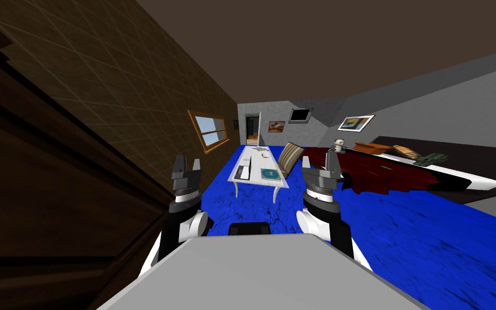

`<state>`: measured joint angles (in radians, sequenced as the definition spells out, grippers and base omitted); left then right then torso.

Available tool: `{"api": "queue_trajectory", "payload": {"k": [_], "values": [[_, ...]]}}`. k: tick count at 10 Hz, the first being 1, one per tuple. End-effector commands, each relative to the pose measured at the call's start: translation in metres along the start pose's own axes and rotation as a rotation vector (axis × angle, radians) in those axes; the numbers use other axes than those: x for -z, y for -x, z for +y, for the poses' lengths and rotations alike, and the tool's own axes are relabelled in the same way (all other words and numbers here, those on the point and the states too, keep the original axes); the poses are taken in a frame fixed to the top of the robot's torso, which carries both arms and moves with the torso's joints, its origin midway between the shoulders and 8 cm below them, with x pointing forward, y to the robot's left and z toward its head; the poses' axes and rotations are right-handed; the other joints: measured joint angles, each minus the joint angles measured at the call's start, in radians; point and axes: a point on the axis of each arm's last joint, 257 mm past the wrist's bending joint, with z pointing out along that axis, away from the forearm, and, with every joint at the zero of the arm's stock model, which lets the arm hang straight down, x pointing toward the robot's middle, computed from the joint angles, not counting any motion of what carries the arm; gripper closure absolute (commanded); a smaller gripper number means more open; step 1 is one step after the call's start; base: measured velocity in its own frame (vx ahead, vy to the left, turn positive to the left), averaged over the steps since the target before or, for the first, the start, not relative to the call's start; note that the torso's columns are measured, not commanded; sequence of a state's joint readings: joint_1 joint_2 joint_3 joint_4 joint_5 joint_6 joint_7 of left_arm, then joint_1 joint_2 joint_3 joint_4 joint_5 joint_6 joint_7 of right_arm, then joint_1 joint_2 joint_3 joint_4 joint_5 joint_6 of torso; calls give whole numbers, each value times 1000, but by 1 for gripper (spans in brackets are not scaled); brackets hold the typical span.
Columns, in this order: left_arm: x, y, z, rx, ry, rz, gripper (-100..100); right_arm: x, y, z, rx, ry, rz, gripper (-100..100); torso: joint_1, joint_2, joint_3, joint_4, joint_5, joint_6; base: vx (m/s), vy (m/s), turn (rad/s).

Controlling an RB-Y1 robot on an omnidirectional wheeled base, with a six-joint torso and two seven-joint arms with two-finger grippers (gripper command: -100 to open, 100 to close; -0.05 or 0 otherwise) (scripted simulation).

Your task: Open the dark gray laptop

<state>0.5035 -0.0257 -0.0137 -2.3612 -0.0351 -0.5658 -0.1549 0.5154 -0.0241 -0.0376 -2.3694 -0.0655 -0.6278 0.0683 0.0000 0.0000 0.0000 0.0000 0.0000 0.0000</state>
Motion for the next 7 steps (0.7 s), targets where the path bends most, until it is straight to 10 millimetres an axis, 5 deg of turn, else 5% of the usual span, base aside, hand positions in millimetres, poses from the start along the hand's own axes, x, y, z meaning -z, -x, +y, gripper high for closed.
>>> {"api": "queue_trajectory", "payload": {"k": [1,7], "values": [[0,0,0,0,0,0,0,0,0,0,0,0,0,0,0,41,-82,41,0,0,0,0,0],[0,0,0,0,0,0,0,0,0,0,0,0,0,0,0,470,-939,470,0,0,0,0,0]]}}
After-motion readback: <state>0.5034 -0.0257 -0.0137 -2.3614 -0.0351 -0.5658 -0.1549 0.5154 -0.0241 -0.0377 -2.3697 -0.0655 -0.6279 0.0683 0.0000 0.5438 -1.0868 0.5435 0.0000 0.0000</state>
